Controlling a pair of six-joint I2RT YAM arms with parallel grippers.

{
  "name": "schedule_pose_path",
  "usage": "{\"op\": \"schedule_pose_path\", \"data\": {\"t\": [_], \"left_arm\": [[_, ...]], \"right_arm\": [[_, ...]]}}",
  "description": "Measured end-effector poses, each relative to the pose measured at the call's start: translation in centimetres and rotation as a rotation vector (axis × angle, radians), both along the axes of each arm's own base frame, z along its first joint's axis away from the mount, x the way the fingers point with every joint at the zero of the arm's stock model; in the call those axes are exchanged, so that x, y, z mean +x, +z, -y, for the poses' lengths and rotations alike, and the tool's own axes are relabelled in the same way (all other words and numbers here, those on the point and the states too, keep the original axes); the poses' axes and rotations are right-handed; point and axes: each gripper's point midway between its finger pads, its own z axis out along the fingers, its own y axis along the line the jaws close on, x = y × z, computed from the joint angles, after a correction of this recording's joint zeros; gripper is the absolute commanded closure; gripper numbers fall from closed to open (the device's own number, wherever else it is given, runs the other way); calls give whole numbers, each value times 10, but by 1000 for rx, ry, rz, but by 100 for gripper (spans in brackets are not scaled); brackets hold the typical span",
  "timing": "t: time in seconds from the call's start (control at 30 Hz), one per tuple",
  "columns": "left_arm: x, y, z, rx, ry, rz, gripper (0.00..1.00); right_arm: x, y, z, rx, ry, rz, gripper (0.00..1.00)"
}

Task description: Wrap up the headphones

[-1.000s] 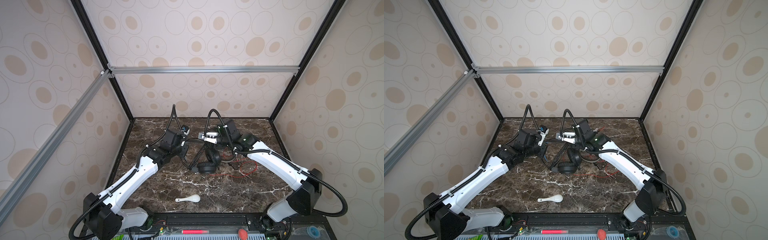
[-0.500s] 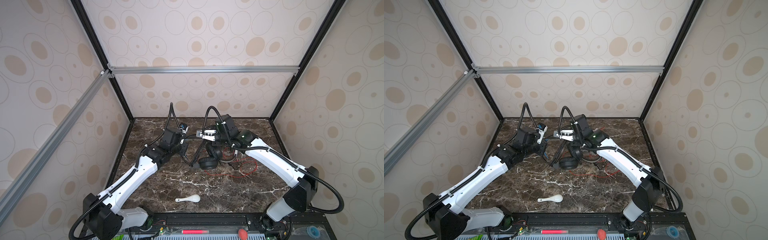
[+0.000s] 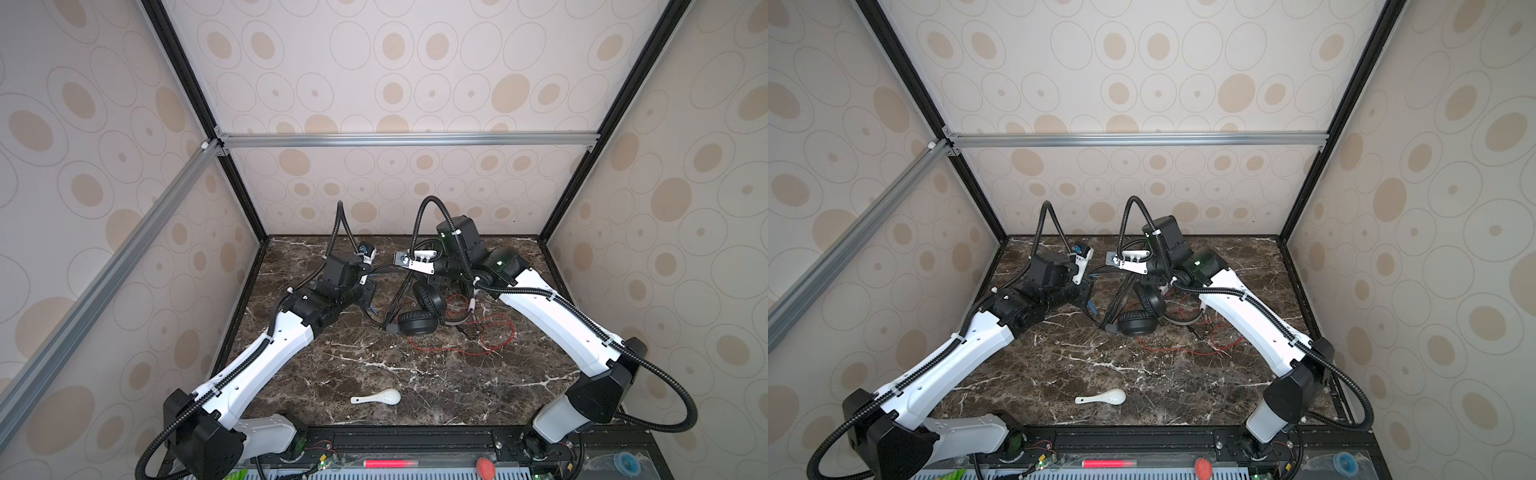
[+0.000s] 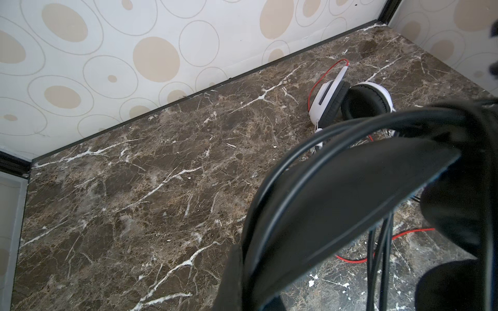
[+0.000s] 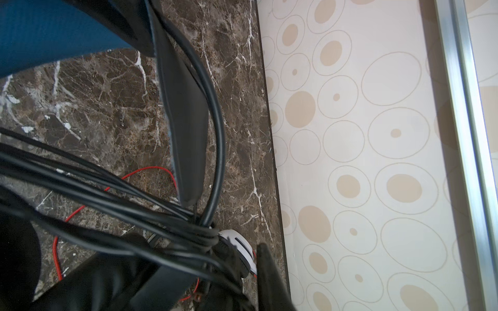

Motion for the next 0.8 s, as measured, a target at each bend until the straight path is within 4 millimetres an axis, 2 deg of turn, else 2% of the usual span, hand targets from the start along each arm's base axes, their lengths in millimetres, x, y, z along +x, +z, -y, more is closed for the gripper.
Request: {"op": "schedule_pose_path", "data": {"t": [0.13, 0.3, 0.4, 0.63, 0.8], "left_arm": [[0, 0, 0, -1, -1, 1, 100], [-1, 2, 0, -3, 0, 4, 100], [-1, 4, -1, -6, 0, 8, 100], [-3, 4, -2, -4, -1, 6, 100], [-2, 5, -1, -8, -2, 9, 100]], "right_arm": [[-1, 0, 0, 0, 3, -10, 85], [-6, 21, -9, 95, 5, -44, 86], [-7, 26, -12, 134, -5, -57, 87], [-1, 12, -8, 114, -39, -59, 88], [11, -1, 5, 97, -75, -72, 87]]}}
